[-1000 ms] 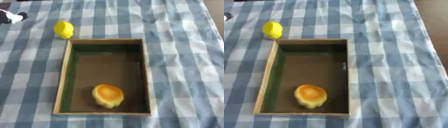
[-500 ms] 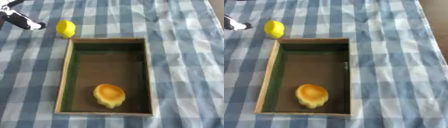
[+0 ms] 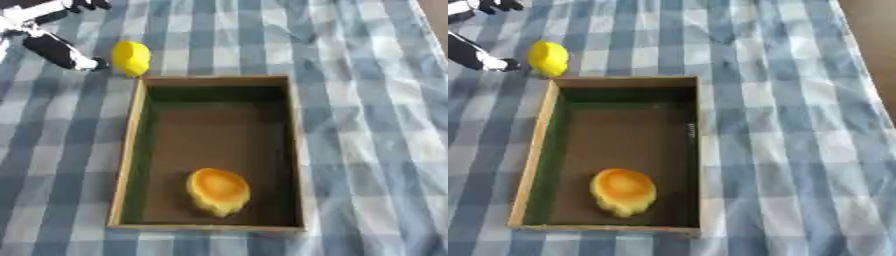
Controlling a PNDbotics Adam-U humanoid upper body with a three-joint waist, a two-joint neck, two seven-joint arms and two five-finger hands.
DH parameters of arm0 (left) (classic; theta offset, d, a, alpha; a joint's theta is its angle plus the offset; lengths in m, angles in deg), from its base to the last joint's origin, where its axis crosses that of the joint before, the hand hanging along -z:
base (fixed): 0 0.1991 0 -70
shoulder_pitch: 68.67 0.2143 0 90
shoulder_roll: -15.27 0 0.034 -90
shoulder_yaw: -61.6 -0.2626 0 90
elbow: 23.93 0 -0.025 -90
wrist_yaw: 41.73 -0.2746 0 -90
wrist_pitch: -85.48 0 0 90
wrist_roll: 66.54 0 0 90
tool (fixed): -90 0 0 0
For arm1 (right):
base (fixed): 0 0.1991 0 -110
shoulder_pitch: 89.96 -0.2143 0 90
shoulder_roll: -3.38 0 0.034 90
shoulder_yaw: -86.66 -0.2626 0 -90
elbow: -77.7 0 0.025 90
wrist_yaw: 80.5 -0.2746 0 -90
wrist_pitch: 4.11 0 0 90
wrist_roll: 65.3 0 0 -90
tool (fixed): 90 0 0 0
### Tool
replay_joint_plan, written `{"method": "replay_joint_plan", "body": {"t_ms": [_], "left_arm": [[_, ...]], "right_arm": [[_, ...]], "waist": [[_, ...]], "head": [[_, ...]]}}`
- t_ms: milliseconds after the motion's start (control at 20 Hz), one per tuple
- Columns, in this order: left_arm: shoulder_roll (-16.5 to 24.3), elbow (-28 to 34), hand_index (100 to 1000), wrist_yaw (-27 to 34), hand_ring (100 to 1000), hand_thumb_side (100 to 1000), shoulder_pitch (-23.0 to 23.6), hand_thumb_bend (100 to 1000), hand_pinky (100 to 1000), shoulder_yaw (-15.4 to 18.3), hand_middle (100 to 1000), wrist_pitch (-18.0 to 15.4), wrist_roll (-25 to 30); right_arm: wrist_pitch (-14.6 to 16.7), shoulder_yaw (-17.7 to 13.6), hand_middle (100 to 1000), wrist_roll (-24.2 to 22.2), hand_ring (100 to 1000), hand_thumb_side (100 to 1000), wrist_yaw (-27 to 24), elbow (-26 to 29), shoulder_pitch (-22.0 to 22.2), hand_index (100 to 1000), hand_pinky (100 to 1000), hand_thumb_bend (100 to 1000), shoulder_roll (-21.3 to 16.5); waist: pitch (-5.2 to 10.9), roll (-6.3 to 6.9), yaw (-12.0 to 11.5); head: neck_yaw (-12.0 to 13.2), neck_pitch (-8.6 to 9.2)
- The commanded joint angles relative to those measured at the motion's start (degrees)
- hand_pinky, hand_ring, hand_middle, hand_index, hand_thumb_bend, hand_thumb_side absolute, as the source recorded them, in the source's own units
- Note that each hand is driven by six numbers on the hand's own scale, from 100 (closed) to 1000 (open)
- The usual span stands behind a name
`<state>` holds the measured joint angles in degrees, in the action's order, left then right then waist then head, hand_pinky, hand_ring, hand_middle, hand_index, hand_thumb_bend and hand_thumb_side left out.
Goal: Pick up objects on the table and place them in the box.
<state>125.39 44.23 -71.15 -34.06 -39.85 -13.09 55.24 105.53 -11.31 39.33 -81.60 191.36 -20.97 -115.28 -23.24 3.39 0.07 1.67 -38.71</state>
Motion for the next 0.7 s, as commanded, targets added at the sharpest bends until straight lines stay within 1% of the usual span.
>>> {"method": "replay_joint_plan", "body": {"t_ms": [50,350,500,700], "left_arm": [[0.8,0.5,920,0.9,928,229,-1.3,516,904,0.1,878,-0.3,1.3],[0.2,0.0,920,1.2,925,238,-1.3,499,894,-0.1,888,-0.3,2.4],[-0.3,-0.9,922,1.1,925,236,-1.4,489,891,0.0,890,-0.1,2.0],[-0.9,-2.2,928,0.5,923,214,-1.5,450,878,0.4,896,0.5,0.8]], "right_arm": [[-0.5,-0.2,632,0.0,958,291,-0.7,0.9,-0.8,803,838,100,-1.1],[-1.0,-0.1,626,-0.1,959,320,-1.3,0.9,-1.1,800,837,100,-0.7],[-1.2,0.0,625,-0.2,959,327,-1.5,0.9,-1.3,800,837,100,-0.5],[-1.3,0.0,622,-0.4,960,347,-1.6,0.9,-1.5,798,837,100,-0.3]], "waist": [[1.13,-0.11,0.2],[0.94,0.04,0.5],[0.72,0.10,0.8],[0.33,0.25,1.2]], "head": [[0.0,0.69],[0.1,0.89],[0.4,1.13],[0.8,1.53]]}}
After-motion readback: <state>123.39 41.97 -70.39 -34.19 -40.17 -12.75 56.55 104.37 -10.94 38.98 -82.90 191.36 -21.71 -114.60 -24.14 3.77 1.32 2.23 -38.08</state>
